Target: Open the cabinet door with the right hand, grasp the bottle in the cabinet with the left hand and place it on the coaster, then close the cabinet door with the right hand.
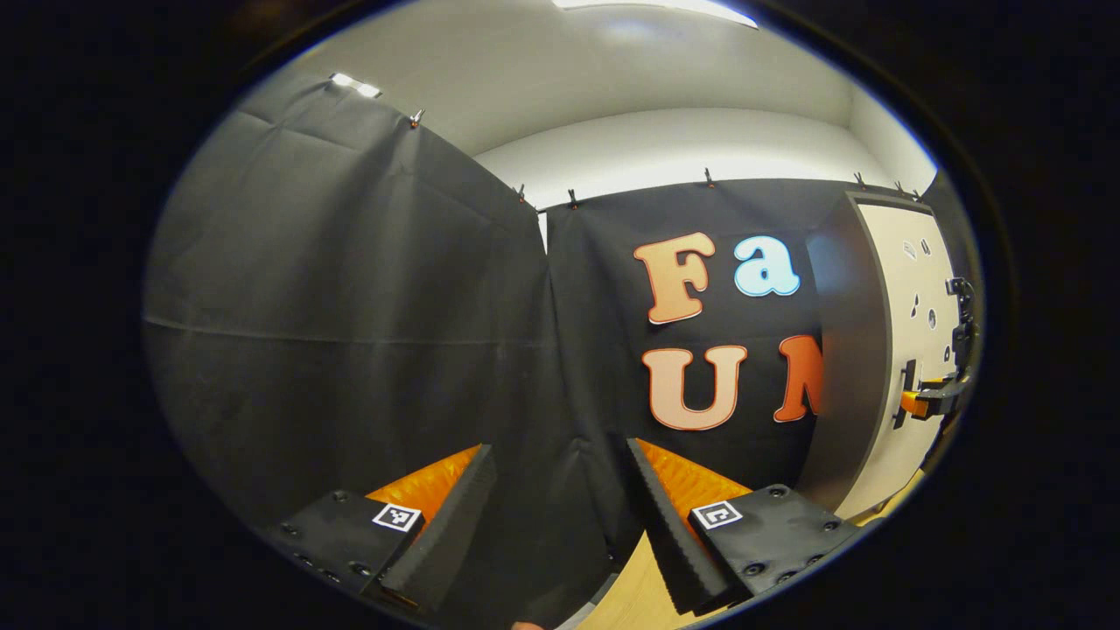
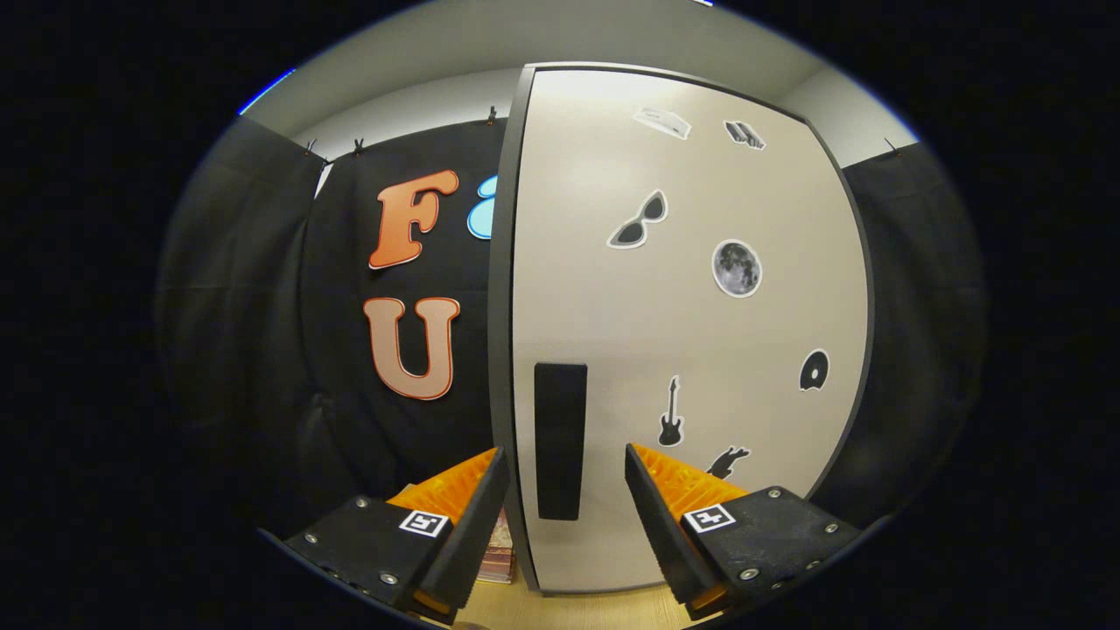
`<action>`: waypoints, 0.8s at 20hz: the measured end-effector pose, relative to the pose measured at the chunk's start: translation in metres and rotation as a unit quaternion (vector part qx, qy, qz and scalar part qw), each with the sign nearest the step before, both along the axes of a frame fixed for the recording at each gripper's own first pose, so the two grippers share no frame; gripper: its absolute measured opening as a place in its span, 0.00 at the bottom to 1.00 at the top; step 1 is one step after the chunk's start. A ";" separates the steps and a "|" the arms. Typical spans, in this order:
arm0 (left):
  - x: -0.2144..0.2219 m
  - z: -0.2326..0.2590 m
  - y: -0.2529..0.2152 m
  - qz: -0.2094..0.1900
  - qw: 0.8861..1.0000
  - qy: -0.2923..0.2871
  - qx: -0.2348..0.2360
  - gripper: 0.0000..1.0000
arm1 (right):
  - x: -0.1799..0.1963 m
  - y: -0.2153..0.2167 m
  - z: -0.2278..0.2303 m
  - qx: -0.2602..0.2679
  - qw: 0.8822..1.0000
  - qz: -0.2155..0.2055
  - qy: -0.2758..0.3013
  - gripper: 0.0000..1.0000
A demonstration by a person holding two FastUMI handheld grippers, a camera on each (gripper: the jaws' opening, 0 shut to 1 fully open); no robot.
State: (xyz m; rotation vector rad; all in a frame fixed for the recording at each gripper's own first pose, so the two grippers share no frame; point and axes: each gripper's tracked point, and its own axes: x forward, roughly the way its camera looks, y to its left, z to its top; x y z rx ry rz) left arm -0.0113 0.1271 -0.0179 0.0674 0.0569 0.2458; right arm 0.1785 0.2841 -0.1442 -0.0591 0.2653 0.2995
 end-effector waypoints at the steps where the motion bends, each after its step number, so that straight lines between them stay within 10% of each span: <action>1: 0.000 -0.001 0.003 0.002 1.000 0.000 0.001 0.96 | 0.005 0.002 -0.003 0.001 1.000 -0.003 0.002 0.79; 16: -0.004 -0.007 0.016 0.000 1.000 0.000 -0.013 0.96 | 0.015 0.004 -0.015 -0.011 1.000 0.014 -0.004 0.26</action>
